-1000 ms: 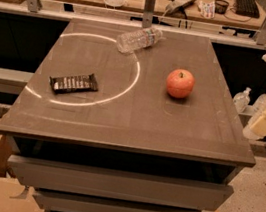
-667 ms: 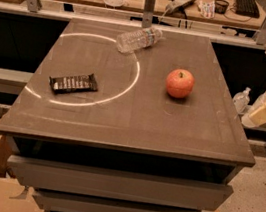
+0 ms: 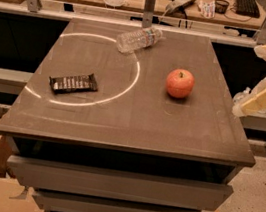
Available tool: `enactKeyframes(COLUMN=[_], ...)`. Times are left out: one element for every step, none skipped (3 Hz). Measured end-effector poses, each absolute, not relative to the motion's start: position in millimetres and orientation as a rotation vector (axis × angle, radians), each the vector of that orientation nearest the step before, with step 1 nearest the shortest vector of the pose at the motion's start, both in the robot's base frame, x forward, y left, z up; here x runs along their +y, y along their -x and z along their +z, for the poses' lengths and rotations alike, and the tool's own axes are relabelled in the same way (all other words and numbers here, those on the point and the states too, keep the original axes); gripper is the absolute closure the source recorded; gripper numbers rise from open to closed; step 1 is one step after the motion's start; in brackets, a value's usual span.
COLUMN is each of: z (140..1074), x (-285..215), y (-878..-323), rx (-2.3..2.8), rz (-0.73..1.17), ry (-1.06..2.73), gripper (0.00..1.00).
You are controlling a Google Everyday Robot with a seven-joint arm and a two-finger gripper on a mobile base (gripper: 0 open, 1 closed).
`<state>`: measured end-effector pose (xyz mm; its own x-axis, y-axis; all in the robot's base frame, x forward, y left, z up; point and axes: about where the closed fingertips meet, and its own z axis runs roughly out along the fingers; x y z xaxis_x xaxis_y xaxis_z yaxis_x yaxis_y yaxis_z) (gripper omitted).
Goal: Move apple near rxbar chocolate
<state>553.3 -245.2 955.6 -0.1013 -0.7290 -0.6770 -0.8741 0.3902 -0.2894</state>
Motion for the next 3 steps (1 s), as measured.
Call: enactKeyframes(z=[956, 942, 924], x=[-245, -237, -226], y=[-553, -557, -569], rx=[1.870, 1.852, 1.822], rz=[0.235, 0.301, 0.388], ry=[1.383, 1.355, 1.316], gripper=[0.00, 0.00, 0.00])
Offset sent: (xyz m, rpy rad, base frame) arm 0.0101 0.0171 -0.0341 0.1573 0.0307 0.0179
